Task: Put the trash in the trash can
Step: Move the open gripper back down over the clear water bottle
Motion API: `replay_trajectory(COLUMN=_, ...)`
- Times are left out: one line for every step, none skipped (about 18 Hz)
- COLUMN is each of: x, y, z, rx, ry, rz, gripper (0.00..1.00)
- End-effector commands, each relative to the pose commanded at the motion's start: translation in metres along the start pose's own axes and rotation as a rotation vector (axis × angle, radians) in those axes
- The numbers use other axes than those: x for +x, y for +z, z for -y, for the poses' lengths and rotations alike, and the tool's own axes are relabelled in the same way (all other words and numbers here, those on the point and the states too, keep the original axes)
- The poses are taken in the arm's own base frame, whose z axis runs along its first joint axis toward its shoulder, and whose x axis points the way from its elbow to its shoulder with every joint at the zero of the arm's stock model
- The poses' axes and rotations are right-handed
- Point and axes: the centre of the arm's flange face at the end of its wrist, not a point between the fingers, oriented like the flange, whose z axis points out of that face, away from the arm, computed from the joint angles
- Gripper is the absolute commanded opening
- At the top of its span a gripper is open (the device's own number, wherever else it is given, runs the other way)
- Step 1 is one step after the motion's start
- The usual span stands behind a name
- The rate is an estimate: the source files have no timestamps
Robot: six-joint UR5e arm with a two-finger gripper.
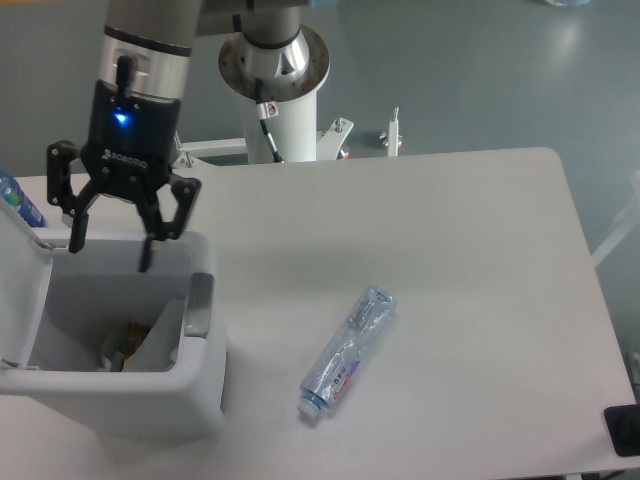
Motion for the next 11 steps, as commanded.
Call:
replay_trajectory(x=-0.019, y=-0.004, z=0.003, rx=0.008, ry=-0.022, rz=0.021, gripper=1.0)
replay_trajectory(x=-0.038, y=-0.005, z=0.005, rx=0.012, ry=-0.044, rz=0.042, gripper=1.0)
replay_trajectory(x=-0.058, y=-0.002, z=0.005, rx=0.009, ry=-0.067, rz=0.06, gripper=1.0)
replay_trajectory(x=-0.082, y=0.004, z=0.006, rx=0.002, ry=-0.09, rz=0.08, gripper=1.0)
replay_trajectory(x=-0.107, y=0.013, z=0.005, rx=-0.009, ry=-0.115, rz=0.101, gripper=1.0)
replay_trajectory(x=-0.125, y=0.023, z=0.004, rx=-0.022, ry=-0.13, rz=0.111, gripper=1.0)
replay_trajectory(x=-0.139, y=0.032, z=0.004, rx=-0.034, ry=-0.143, rz=0.118, gripper=1.0)
replay_trajectory(x=-0.15, y=0.046, z=0.001, rx=-0.053, ry=-0.152, rz=0.117, gripper=1.0)
replay_trajectory(x=-0.159, y=0.061, z=-0.004, rx=-0.073, ry=-0.15, rz=0.113, gripper=1.0)
replay_trajectory(x=-0.166, y=0.071, z=-0.006, rx=-0.087, ry=-0.14, rz=0.111, gripper=1.0)
replay_trajectory(x=-0.171, y=0.079, z=-0.009, rx=-0.103, ry=-0.126, rz=0.118, gripper=1.0)
